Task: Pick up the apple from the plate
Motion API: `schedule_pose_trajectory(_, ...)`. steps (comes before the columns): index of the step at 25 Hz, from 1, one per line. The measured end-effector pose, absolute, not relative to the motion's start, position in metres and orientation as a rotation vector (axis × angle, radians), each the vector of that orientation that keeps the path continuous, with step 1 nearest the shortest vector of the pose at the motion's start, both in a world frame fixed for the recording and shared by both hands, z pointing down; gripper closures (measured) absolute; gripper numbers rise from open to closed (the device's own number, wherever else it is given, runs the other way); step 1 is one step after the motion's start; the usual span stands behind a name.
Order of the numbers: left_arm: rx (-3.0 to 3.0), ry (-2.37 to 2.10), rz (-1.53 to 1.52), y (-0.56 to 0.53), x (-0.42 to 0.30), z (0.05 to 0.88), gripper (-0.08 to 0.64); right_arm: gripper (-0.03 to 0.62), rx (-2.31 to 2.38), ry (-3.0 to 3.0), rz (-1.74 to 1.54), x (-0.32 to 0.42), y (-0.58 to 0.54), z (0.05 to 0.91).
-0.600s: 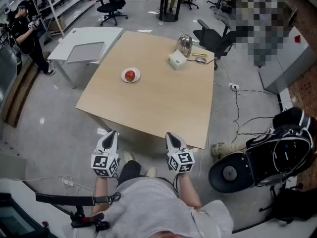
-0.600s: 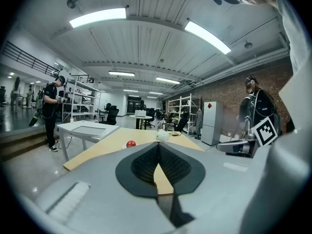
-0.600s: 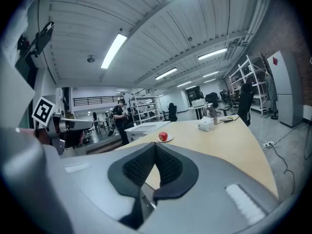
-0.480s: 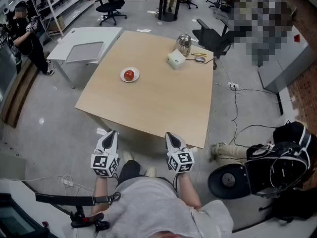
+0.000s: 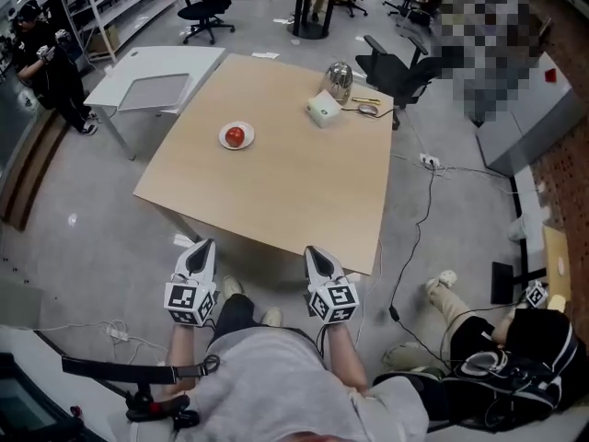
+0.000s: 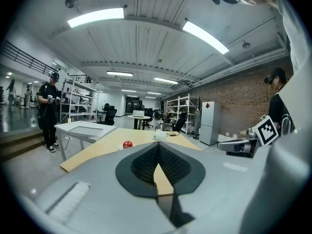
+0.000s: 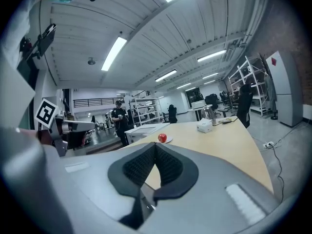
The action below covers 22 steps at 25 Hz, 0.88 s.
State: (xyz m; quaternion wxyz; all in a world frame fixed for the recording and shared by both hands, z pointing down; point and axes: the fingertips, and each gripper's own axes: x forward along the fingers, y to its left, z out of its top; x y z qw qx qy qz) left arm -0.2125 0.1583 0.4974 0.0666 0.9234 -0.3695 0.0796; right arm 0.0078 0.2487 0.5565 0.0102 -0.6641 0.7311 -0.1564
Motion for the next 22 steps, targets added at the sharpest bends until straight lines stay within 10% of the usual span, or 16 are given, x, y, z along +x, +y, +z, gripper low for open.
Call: schedule_pose_trajectory(22,2.706,-1.194,0.274,0.092,-0.215,0.513,0.541,0.586,-1.973,2.421,-0.543,0.003,0.167,0.567)
